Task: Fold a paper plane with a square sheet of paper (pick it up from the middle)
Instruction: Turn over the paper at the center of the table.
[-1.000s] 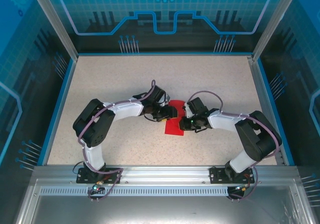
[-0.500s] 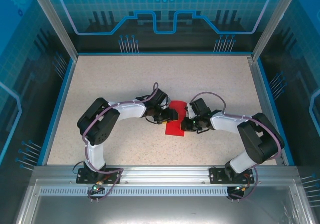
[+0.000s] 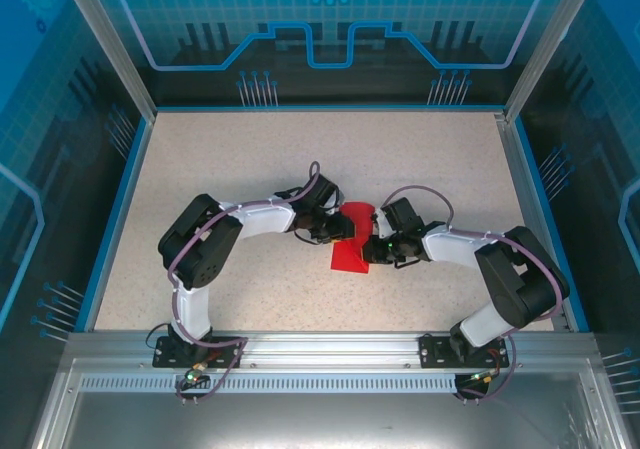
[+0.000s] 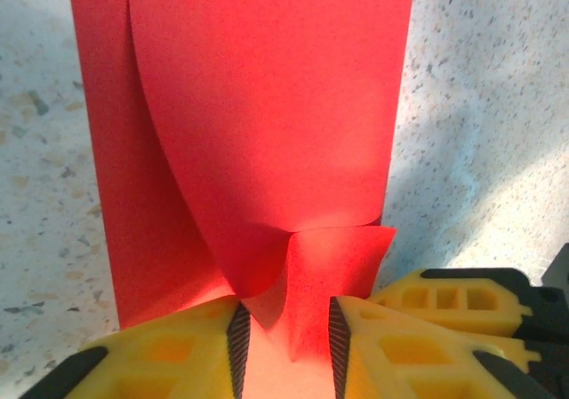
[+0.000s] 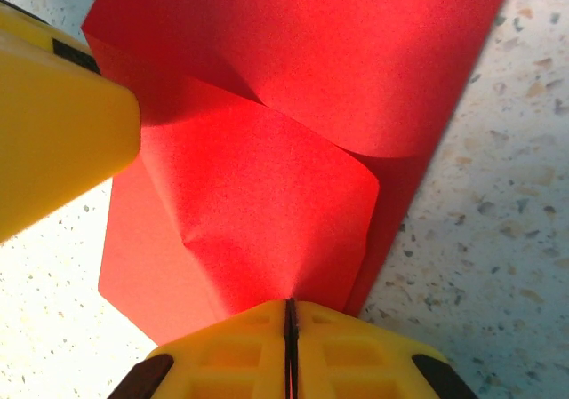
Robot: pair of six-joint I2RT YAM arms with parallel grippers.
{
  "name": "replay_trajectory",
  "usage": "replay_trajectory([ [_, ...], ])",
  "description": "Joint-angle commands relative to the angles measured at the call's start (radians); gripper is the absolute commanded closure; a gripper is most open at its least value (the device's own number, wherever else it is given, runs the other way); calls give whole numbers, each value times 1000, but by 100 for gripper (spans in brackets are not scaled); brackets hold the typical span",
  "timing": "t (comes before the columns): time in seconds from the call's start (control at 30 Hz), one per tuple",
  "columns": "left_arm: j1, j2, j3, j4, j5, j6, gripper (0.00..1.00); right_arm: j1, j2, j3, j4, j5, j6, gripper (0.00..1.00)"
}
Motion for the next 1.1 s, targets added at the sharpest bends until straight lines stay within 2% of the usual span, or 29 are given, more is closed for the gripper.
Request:
replay_trajectory([
  [0.0,-4,4,34,-36,-12,33,73,-13,-10,-12,1,-15,5,90],
  [0.27,-4,-12,46,-92,-14,59,92,-16,-44,4,-22,-13,-2,90],
  [0.57,-5,-70,91,-188,-13,80,94,14,-152,53,-103,37,-50,78],
  [0.7,-5,-92,110,-218,-3,66,94,74,-220,69,-142,114,-73,68],
  [0.87,-3,-111,141,-247,18,51,94,183,-279,70,-164,266,-74,63],
  [1.07,-4,-130,156,-253,39,35,94,298,-236,116,-224,482,-82,54],
])
